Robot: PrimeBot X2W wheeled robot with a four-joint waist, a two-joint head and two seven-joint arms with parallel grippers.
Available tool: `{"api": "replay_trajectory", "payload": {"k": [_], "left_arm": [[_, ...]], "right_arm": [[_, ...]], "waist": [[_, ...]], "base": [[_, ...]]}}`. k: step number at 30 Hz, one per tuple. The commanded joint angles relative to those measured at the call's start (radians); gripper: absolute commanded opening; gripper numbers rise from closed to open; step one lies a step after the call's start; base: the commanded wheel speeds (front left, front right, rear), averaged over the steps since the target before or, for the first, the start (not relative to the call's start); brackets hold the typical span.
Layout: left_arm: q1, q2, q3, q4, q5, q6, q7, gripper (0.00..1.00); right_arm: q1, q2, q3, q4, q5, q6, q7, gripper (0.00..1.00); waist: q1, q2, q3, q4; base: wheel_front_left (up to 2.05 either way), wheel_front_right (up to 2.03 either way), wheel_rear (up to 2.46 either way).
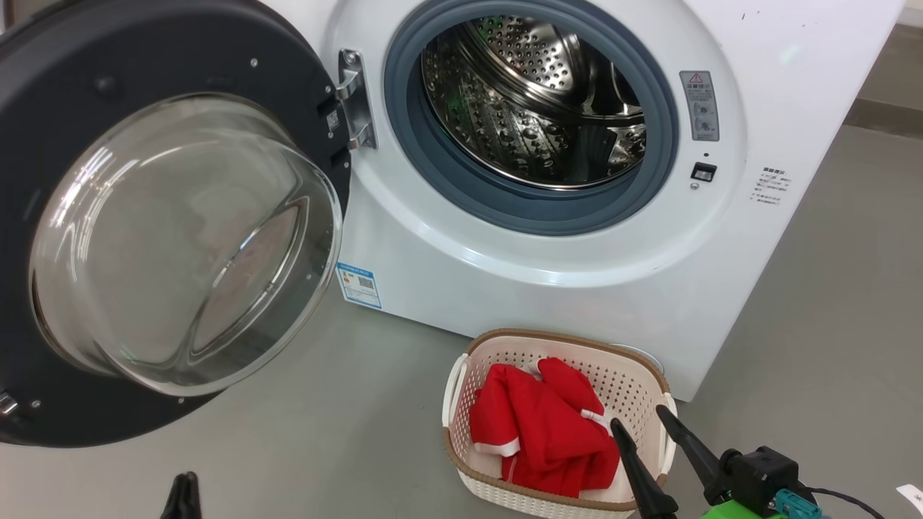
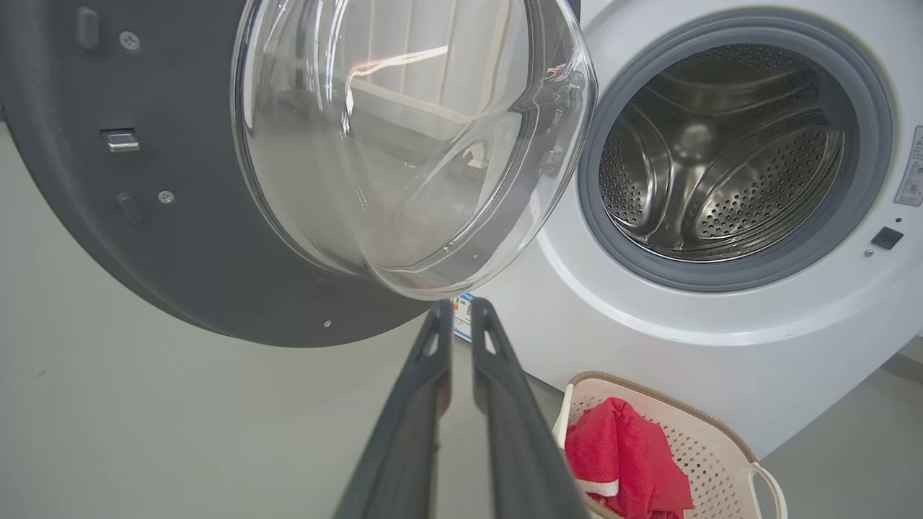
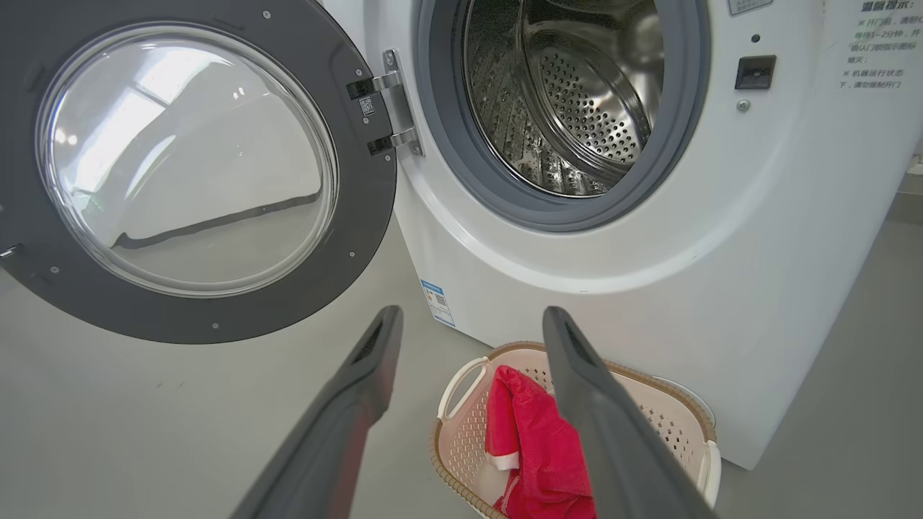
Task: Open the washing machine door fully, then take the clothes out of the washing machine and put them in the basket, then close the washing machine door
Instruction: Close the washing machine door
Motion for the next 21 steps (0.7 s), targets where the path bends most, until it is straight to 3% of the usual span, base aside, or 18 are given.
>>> {"api": "replay_trajectory", "payload": {"k": [1,12,16,21], "left_arm": [[-0.03,0.005,0.036,-0.031,-0.008,-0.008,-0.005,0.0],[-0.249,0.021,0.194,-0.189,0.057,-0.063,-0.005,0.0],[-0.366,0.081,0.241,-0.25,0.041,-0.067,-0.005,0.0],[-0.515,0.215,0.279,-0.229,-0.03,-0.068,-0.005,0.0]], "right_arm": [[-0.023,-0.006,0.013,-0.022,0.015,0.005,-0.006,1.0],[0.018,0.009,-0.012,-0.034,0.01,0.005,-0.006,1.0],[0.027,0.014,-0.019,-0.039,0.006,0.005,-0.006,1.0],[0.026,0.018,-0.022,-0.042,-0.001,0.005,-0.006,1.0]], "waist": [[0.0,0.0,-0.003,-0.003],[0.0,0.0,-0.002,-0.005],[0.0,0.0,0.011,-0.013],[0.0,0.0,0.037,-0.025]], "base": [[0.0,0.0,0.0],[0.0,0.0,0.0],[0.0,0.0,0.0],[0.0,0.0,0.0]]}}
